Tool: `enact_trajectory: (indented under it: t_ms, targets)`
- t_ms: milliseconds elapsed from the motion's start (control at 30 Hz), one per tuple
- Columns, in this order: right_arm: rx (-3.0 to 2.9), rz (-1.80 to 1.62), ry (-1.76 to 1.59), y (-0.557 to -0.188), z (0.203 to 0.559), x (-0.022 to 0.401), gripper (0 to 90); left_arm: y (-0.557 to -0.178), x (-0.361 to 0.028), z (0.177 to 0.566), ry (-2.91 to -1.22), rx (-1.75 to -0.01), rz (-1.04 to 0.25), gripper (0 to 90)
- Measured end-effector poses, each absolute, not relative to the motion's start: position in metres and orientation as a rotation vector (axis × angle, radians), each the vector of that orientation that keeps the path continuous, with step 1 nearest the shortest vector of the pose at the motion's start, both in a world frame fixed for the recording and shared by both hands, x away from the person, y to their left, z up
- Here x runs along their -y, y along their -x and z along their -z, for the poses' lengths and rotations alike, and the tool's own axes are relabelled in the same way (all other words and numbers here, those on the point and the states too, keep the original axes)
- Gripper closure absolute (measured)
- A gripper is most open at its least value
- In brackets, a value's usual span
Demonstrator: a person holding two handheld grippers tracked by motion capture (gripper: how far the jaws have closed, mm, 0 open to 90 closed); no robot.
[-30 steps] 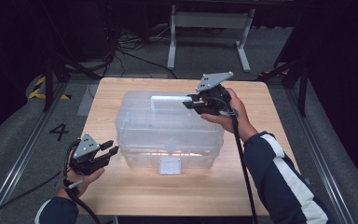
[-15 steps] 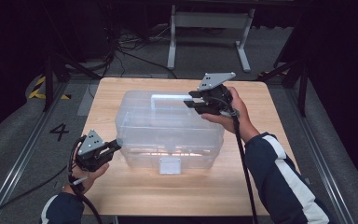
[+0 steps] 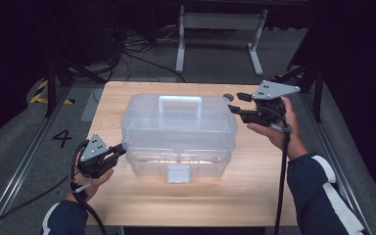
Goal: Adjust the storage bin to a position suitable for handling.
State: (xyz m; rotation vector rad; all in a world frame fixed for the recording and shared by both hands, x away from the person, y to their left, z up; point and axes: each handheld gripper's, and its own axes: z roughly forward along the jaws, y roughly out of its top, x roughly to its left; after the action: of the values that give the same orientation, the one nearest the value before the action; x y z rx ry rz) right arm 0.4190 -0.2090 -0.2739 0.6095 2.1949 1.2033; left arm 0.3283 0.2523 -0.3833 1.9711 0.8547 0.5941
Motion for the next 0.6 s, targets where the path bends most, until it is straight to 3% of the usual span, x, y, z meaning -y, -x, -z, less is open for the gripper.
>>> enact_trajectory:
  t_ms: [300,600]
  targets:
    - [-2.17,-1.198,-0.689,-0.406,0.31,0.252,50.8,-0.33,-0.252,0.376,-1.97,-0.847,-0.611,83.2]
    - [-2.214,-1.193,-0.699,-0.396,0.343,0.258,50.9,-0.334,-0.253,0.369,-1.961,-0.84,-0.618,83.7]
